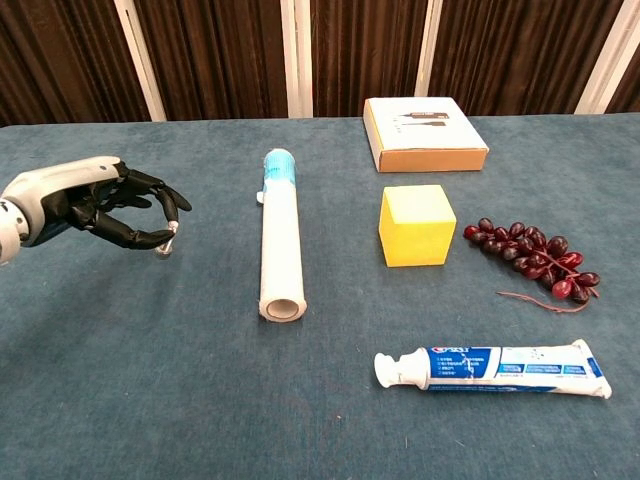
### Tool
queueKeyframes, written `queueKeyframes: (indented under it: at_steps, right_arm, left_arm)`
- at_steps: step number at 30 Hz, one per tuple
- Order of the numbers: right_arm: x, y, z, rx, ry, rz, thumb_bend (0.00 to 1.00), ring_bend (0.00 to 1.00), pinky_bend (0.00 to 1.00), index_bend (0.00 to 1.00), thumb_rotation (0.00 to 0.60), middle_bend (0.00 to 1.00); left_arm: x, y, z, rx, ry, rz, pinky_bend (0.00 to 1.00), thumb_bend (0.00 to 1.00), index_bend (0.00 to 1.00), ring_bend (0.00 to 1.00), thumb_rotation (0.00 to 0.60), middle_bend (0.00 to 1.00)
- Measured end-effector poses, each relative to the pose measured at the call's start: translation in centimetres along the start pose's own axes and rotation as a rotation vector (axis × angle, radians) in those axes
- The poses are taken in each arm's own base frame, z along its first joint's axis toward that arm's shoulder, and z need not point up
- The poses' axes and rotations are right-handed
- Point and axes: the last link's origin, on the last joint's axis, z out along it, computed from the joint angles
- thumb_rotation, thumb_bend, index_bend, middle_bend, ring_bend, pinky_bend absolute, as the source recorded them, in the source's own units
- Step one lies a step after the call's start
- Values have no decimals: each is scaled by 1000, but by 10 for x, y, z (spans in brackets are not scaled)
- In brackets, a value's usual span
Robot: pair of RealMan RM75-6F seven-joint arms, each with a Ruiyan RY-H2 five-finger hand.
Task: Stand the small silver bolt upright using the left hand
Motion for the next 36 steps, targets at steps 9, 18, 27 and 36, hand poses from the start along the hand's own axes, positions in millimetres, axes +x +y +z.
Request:
queueKeyframes:
  at_steps: [9,18,27,36]
  right_arm:
    - [-1,-1,0,5,-9,3,154,62,0,165,600,109]
    - [-1,-1,0,8,-12,7,154,62,0,165,600,108]
    - [-3,-2,0,12,-17,9,154,62,0,165,600,108]
    - [-3,-1,1,10,-15,11,154,62,0,165,600,108]
  left_arm:
    - [3,-19,-2,-52,-67,-210,0,556,610,7,600,246]
    - [3,-43,-4,-105,-89,-144,0,554,613,7,600,248]
    - [-2,-50,-8,-173,-68,-124,0,549,621,7,600,252]
    - [-4,-62,-8,-179,-48,-153,0,548,637,7,600,257]
